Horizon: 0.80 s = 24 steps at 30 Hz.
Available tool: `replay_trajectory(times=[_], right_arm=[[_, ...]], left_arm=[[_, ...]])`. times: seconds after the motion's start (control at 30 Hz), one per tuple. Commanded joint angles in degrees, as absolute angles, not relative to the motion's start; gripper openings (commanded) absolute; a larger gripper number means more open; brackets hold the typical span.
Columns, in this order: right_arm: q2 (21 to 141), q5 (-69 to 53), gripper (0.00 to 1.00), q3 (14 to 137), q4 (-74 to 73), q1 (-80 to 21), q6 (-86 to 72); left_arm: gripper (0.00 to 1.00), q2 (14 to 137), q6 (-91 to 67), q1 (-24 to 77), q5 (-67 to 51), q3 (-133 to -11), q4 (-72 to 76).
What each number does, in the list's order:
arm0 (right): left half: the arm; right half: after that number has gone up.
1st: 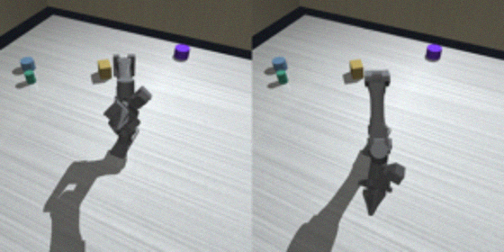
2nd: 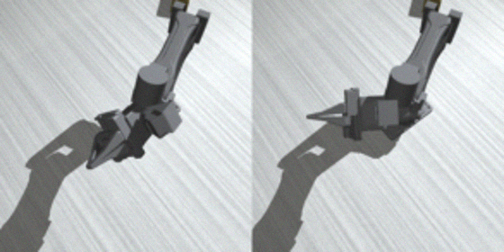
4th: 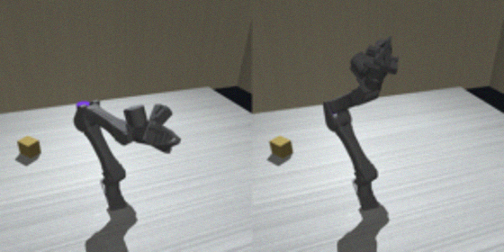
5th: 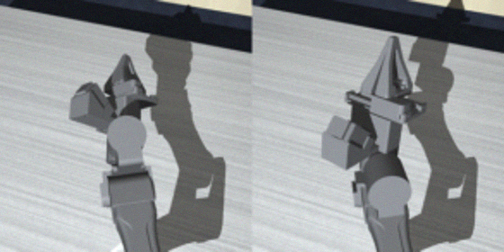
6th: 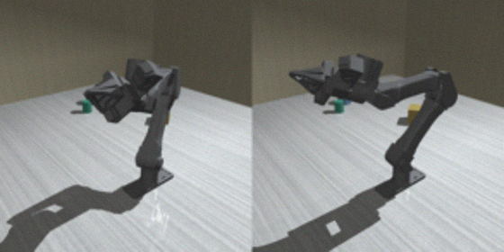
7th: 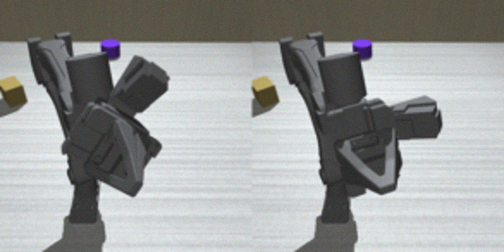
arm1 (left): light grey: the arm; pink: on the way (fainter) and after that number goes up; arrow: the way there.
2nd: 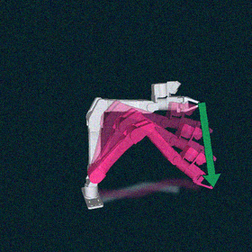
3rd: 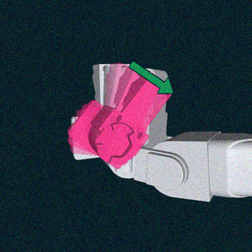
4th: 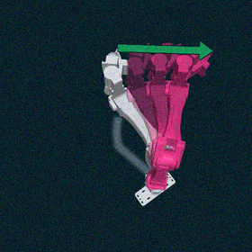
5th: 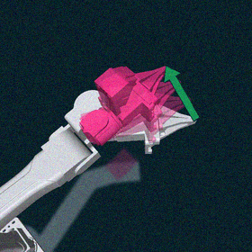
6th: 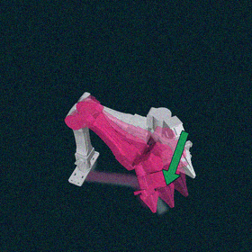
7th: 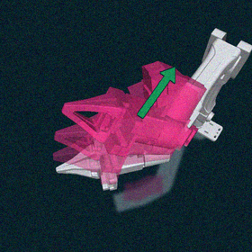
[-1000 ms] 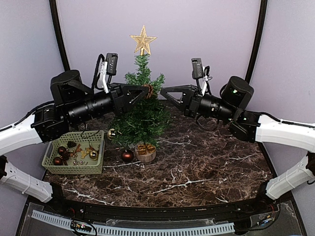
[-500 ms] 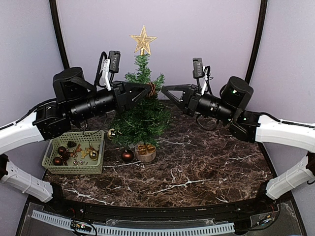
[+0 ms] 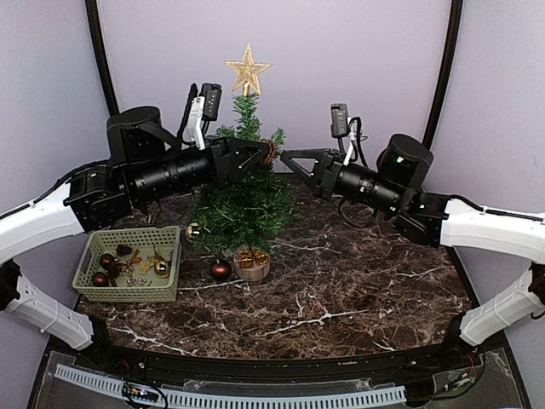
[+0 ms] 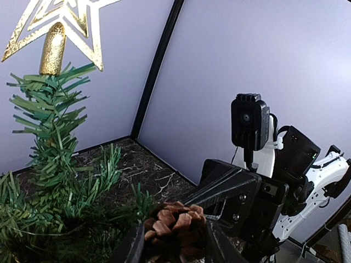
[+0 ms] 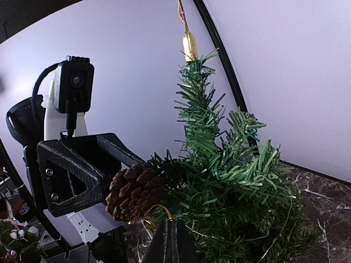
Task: Decorate the small christmas tree
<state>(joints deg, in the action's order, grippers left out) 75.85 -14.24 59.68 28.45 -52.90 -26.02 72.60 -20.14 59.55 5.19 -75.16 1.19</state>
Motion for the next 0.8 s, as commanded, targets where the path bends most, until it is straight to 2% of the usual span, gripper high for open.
replay_trajectory(times=[0.0,0.77], right_arm=[[76.6,-12.5,0.0,60.9,29.2,-52.3,-26.6],[78.6,-14.5,0.0,61.2,33.7,-50.5,-28.3]], left_arm=[[0.37,73.2,-20.1,59.9,7.1,-78.1,-2.1],[0.37,74.4,-19.1,59.9,10.7,-80.7,-4.7]])
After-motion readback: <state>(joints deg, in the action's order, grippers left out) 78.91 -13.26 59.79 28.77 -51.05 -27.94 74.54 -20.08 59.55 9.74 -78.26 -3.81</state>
